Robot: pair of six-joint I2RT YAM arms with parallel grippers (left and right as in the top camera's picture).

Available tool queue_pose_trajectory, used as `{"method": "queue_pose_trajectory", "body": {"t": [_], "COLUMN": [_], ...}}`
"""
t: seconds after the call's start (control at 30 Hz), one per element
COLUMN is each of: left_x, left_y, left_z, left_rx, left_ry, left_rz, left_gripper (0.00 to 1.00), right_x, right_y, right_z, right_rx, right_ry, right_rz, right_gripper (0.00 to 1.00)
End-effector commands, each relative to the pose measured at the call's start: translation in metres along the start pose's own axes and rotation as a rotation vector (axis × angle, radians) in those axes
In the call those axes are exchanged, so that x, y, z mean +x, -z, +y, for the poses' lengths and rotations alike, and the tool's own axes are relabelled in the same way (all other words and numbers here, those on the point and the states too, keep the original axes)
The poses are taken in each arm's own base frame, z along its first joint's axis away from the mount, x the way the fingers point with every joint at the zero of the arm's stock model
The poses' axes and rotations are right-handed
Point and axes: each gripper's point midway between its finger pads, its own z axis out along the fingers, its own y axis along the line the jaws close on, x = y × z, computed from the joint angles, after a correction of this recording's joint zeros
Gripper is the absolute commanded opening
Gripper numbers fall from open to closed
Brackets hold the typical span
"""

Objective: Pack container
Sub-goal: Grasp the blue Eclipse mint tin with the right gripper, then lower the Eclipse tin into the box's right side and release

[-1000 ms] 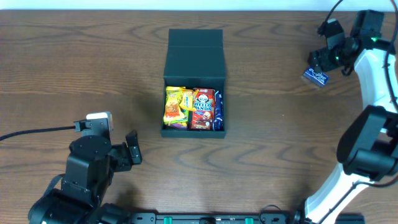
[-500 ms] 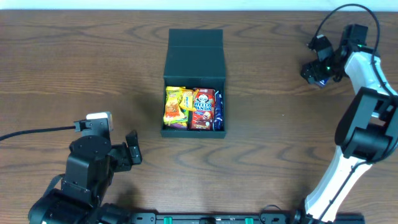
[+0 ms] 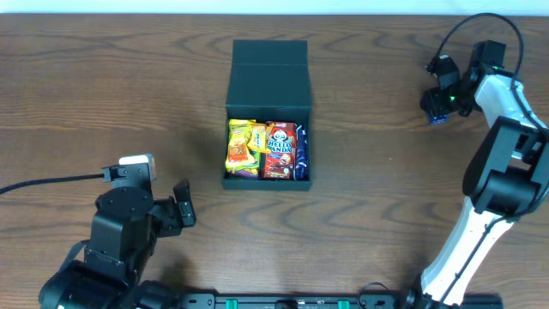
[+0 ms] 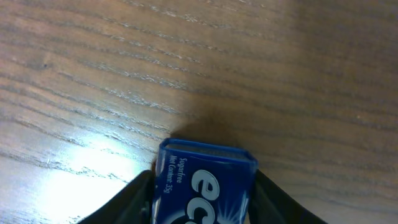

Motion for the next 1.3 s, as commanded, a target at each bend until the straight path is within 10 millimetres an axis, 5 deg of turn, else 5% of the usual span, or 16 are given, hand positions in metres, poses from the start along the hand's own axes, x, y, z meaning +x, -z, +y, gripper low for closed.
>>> {"method": "queue_pose_trajectory", "body": {"t": [0.0,0.37,0.63,0.97,1.27], "left_x": [-0.008,-0.008,-0.008,-0.008,-0.008], "left_y": [0.006,0.006,0.006,0.006,0.006], "left_z": [0.003,0.003,0.003,0.002,0.003], "left_rx": [-0.011,-0.011,-0.011,-0.011,-0.011], "left_ry": [0.002,0.002,0.002,0.002,0.002], "left_rz": [-0.028,-0.028,-0.028,-0.029,-0.028], "left_gripper": [0.95,0.95,0.95,0.95,0.95], "right_x": [0.008,-0.002,-0.057,-0.12,-0.116], "right_y": [-0.009,-0.012,0.016,0.086,0.095], "right_z": [0.003,0.019,0.072,0.19,0.3], "right_rx": [-0.02,-0.032,-0.189,-0.28,-0.387], "right_ry": [-0.071,-0.241,-0.252,-0.131,-0.194], "right_rz": [0.022,0.021,-0.09,-0.167,-0.059], "right_gripper": [0.41,0.21,0.16,0.16,0.12]}}
